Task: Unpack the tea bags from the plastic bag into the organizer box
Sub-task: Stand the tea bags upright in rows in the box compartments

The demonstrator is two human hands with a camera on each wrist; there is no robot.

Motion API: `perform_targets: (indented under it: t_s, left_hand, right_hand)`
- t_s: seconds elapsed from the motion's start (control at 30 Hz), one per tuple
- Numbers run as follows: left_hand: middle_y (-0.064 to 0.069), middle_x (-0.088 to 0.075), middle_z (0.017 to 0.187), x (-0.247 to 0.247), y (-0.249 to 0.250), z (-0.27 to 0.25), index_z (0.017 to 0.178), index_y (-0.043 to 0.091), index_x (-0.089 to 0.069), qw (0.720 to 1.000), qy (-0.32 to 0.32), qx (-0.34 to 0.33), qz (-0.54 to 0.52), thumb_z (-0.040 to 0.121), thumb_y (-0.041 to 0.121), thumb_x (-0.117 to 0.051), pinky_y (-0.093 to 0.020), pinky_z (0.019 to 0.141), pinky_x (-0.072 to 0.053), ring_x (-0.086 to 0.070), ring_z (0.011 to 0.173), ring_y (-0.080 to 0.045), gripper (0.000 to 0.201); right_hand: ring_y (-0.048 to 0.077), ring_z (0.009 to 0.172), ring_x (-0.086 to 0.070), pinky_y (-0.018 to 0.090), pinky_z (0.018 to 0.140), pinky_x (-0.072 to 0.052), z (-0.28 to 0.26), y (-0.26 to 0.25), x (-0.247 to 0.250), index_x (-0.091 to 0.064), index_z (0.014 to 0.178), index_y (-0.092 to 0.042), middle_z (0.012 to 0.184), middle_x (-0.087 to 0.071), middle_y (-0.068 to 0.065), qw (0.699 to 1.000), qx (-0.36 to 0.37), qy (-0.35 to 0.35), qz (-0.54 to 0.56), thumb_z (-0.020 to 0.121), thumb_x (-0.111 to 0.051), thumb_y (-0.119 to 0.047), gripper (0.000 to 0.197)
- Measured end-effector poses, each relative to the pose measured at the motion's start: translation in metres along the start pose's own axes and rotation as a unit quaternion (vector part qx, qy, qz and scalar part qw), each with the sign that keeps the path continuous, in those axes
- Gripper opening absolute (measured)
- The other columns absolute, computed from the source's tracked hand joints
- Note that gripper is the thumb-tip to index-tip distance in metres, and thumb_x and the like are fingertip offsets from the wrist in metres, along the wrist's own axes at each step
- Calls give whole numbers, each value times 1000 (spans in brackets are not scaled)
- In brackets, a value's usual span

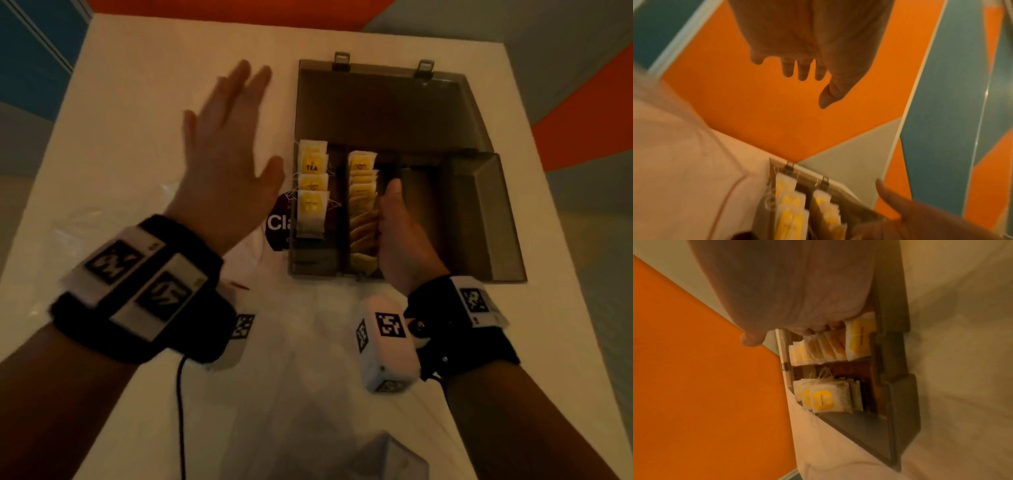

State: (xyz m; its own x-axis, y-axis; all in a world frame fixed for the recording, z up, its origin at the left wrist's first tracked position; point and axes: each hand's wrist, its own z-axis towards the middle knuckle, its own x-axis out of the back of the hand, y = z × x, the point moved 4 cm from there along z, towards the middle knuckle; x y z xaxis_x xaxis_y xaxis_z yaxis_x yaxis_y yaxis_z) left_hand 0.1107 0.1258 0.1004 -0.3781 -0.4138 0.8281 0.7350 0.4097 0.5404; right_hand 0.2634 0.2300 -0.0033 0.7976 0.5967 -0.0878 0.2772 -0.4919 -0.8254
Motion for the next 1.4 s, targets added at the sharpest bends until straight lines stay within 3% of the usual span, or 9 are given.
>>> perform_targets:
  t_s: [0.1,0.2,0.4,0.6,0.83,1.07,1.2,1.33,1.4]
  left_hand:
    - [-17,-25,149,29,-14,-19,142,9,-22,997,67,-28,-21,84,13,-58,-8,111,-13,-22,138,-23,69]
    - [6,-33,143,39,-49,-42,139,32,-25,996,71,7,-45,82,22,-62,14,92,-9,-23,128,1,69]
    - [34,-27,137,30,-129,-80,134,50,-23,982,85,144,-84,61,85,-39,2,98,-23,-27,121,21,83]
    - [23,-30,138,32,-117,-88,138,41,-27,987,100,102,-79,80,34,-58,11,92,-21,-26,120,24,66]
    - [26,-36,126,37,-96,-93,119,60,-29,985,90,75,-123,74,32,-66,3,93,-30,-30,113,26,64]
    - [28,-37,117,36,-93,-98,112,64,-28,987,70,76,-122,78,13,-64,-16,96,-32,-34,117,7,72]
    - [28,-32,130,27,-116,-102,127,56,-26,989,62,104,-86,73,37,-57,13,89,-21,-28,114,26,65]
    - [29,-29,133,18,-122,-107,131,52,-25,989,45,116,-84,69,44,-52,13,90,-18,-24,117,25,68]
    - [29,-28,133,16,-115,-107,129,53,-25,990,43,99,-86,69,43,-51,12,91,-19,-26,119,20,67]
  right_hand:
    - [13,77,-58,27,71,-50,0,-3,10,-60,100,-19,91,-63,0,1000,-1,21,8,87,-37,-59,47]
    - [11,96,-53,23,81,-45,-15,-21,31,-50,116,-26,111,-55,-4,972,79,100,-196,90,-46,-20,27]
    - [11,91,-52,10,68,-37,-34,-13,27,-60,98,-23,96,-52,-5,838,126,-28,-531,83,-63,-18,16]
    - [7,77,-55,17,68,-37,-37,-24,21,-67,96,-18,84,-56,-7,796,149,-7,-586,87,-58,-24,14]
    - [8,82,-55,25,72,-41,-39,-73,-24,-66,91,-25,85,-58,-9,798,233,-21,-555,86,-59,-31,10]
    - [17,93,-59,31,79,-46,11,-33,-54,-64,98,-24,104,-66,-1,730,179,-57,-657,87,-55,-35,17]
    - [12,98,-57,29,88,-46,-3,-41,-38,-58,112,-25,110,-62,-6,771,232,-19,-593,87,-56,-35,27]
    - [5,93,-53,7,75,-41,-31,-53,9,-55,119,-21,100,-55,-12,884,218,83,-405,89,-56,-26,30]
    - [9,104,-53,20,90,-45,-41,-36,29,-47,129,-21,105,-54,-11,941,137,95,-295,89,-54,-29,41]
